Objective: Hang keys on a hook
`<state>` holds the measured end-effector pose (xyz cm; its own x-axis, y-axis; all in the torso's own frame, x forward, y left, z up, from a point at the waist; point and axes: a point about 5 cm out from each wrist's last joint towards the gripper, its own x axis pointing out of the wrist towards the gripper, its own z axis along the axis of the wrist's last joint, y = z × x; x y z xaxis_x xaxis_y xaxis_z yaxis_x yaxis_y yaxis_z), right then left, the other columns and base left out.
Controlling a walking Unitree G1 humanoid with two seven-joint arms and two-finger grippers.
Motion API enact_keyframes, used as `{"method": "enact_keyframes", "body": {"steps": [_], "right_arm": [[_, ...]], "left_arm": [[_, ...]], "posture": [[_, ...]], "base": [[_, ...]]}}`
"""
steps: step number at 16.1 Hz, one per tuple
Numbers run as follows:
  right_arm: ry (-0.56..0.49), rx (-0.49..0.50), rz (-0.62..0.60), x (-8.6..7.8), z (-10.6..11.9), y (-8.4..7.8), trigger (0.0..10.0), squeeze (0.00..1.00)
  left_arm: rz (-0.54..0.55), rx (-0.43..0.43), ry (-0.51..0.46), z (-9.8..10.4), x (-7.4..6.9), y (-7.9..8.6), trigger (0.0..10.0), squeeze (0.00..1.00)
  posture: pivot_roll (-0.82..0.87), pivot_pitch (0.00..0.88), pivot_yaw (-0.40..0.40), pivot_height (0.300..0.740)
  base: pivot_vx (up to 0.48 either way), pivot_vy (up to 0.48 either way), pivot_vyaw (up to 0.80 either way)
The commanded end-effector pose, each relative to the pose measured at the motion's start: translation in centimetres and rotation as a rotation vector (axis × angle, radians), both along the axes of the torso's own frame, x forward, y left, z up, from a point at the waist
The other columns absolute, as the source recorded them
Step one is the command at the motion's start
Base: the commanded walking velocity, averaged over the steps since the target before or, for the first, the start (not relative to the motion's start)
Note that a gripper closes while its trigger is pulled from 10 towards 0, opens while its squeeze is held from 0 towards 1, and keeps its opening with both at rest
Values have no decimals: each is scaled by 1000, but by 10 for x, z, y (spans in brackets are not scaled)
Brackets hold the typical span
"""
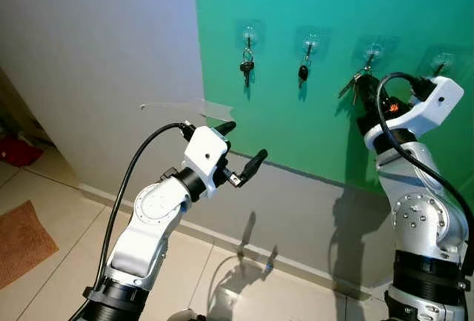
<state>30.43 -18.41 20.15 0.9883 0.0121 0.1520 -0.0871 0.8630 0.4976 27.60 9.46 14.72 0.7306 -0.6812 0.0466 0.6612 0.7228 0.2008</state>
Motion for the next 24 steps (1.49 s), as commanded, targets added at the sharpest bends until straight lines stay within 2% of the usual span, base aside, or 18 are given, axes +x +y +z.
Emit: {"method": "enact_keyframes", "body": {"steps": [1, 2, 3, 7, 14, 22, 23, 24], "right_arm": [[102, -19, -15, -1, -21, -1, 10000, 0], [100, -16, -15, -1, -21, -1, 10000, 102], [97, -13, -14, -1, -21, -1, 10000, 1000], [98, -16, -14, -4, -23, 0, 10000, 1000], [142, -28, -45, -12, -40, -5, 10000, 1000], [84, -1, -8, -13, -33, 1, 10000, 1000], [68, -5, -9, -13, -30, 1, 10000, 1000], [-3, -26, -3, -14, -21, 2, 10000, 1000]], "left_arm": [[-6, 2, -22, 4, 1, -1, 10000, 0], [-9, 1, -25, 4, 1, -1, 10000, 0], [-13, -2, -28, 5, 1, -1, 10000, 0], [-101, -17, -30, 6, -7, -7, 10000, 0], [-28, 10, -15, 2, 0, 0, 10000, 0], [-17, 8, -17, 1, -1, -2, 10000, 0], [-16, 7, -18, 1, -1, -2, 10000, 0], [-14, 7, -21, 1, -2, -2, 10000, 0]], "posture": [[-89, 0, -1, 718], [-89, 0, 1, 718], [-89, 0, 1, 718], [-90, 0, 2, 718], [-91, 0, -1, 718], [-89, 0, -10, 718], [-89, 0, -10, 718], [-90, 0, -10, 718]], "base": [[0, 0, 0], [0, 0, 0], [0, 0, 0], [0, 0, 0], [0, 0, 0], [0, 0, 0], [0, 0, 0], [0, 0, 0]]}}
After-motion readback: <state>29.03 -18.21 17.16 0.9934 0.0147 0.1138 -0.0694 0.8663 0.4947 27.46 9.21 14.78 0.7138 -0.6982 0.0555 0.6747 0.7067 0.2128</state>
